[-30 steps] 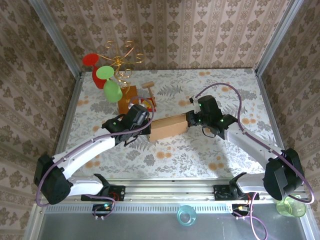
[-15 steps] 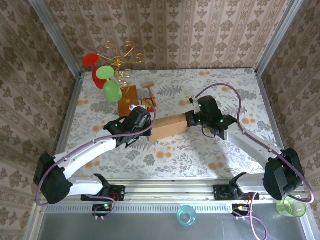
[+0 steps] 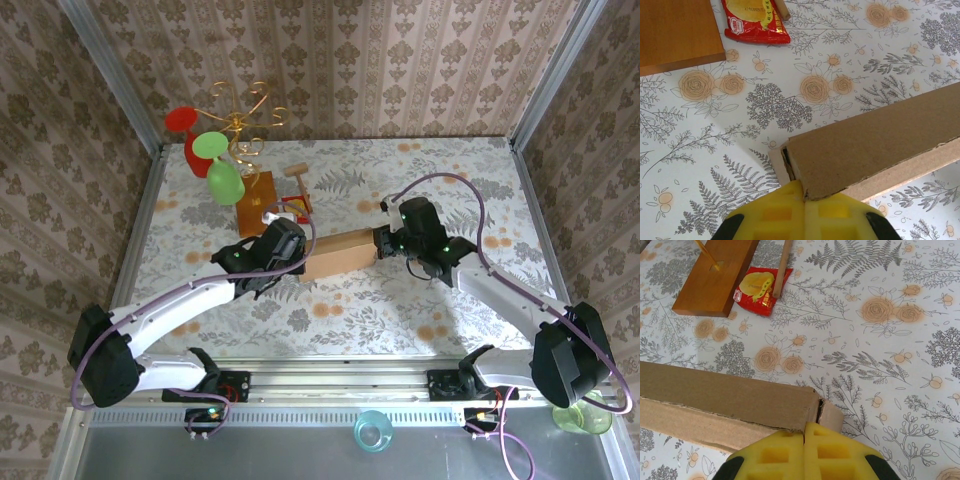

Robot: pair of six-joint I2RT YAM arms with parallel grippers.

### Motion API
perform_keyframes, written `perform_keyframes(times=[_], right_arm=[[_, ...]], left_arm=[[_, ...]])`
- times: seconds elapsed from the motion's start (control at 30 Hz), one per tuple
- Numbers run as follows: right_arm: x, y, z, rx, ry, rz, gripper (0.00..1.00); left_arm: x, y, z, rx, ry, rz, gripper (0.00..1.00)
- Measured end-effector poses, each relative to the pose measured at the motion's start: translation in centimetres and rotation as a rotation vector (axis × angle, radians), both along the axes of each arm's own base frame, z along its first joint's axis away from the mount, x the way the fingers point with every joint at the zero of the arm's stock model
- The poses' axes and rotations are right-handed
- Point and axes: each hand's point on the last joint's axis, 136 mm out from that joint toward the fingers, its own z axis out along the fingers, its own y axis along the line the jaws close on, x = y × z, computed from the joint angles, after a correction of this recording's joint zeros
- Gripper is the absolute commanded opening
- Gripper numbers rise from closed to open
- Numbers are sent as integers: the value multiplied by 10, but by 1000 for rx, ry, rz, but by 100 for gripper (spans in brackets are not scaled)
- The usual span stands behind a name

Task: Fold the paper box

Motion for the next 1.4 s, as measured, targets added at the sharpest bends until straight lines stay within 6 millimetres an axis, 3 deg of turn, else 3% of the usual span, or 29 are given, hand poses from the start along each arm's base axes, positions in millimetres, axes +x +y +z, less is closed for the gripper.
perform_keyframes(times=[0.4,0.77,0.9,1.1,1.4], right_arm=[[1,-2,-4,-9,-29,-2,0],[2,-2,-5,-9,-34,-3,0],[2,-2,-5,-9,-34,-3,0],[1,-2,-5,-9,-34,-3,0],[1,-2,-5,-9,-34,-3,0]], left_arm=[[-17,0,3,-49,45,-5,37],[-28,21,56,-299,-30,89,59],[-17,33,50,-393,0,189,66],[-9,32,25,-525,101,289,63],[-8,13,30,-706,198,337,62]])
